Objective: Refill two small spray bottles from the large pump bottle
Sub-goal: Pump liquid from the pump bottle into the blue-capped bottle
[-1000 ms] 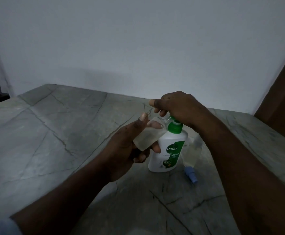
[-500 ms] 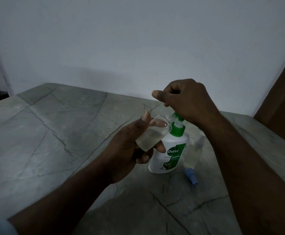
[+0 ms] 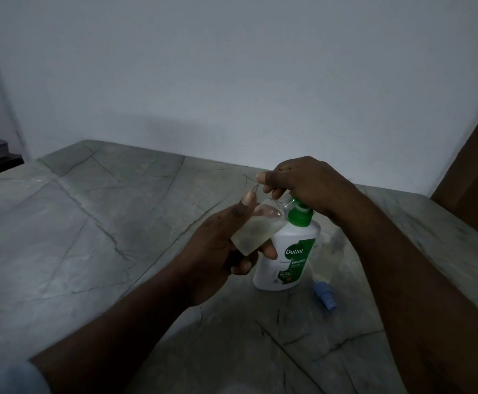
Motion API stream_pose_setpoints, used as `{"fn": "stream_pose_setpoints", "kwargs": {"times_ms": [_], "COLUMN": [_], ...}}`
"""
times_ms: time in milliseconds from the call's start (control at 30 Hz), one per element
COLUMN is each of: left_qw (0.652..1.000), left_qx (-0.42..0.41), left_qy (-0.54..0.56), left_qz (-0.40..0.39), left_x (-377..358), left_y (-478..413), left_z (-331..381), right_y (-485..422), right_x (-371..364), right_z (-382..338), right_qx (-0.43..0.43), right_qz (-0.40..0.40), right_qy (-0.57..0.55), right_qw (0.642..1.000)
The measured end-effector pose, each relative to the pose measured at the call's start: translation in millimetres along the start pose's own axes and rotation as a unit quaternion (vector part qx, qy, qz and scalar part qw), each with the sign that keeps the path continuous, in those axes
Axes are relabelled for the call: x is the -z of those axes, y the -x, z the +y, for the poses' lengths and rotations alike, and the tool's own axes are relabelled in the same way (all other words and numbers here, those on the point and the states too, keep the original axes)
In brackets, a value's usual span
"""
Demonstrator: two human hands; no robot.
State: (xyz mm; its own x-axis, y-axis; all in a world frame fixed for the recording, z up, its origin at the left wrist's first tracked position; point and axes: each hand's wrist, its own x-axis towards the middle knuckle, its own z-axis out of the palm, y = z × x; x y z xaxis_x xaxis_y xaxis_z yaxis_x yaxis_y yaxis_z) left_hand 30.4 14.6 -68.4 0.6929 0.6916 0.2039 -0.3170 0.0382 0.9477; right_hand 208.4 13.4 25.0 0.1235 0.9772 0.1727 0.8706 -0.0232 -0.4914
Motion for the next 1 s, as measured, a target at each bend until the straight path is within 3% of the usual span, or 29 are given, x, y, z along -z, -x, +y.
{"fn": "stream_pose_setpoints", "kwargs": {"times_ms": [333, 567, 833, 1000], "left_qw": [1.000, 1.000, 1.000, 1.000], "left_qx": [-0.015, -0.016, -0.007, -0.004], "left_qy": [-0.008, -0.004, -0.011, -0.019], "left_qz": [-0.012, -0.013, 0.003, 0.004], "left_x": [-2.0, -2.8, 1.0, -0.1], "left_y": [0.5, 0.1, -0.3, -0.1], "left_z": [3.9, 3.9, 0.3, -0.2], "right_y": [1.4, -0.2, -4.1, -2.8], "right_x": [7.4, 7.8, 0.5, 0.1], "right_z": [5.5, 6.7, 3.3, 4.1], "right_qx": [0.051, 0.026, 0.000, -0.001], "right_qz": [0.115, 0.099, -0.003, 0.000], "right_qy": [-0.045, -0.046, -0.025, -0.040], "right_qw": [0.991, 0.994, 1.000, 0.999]}}
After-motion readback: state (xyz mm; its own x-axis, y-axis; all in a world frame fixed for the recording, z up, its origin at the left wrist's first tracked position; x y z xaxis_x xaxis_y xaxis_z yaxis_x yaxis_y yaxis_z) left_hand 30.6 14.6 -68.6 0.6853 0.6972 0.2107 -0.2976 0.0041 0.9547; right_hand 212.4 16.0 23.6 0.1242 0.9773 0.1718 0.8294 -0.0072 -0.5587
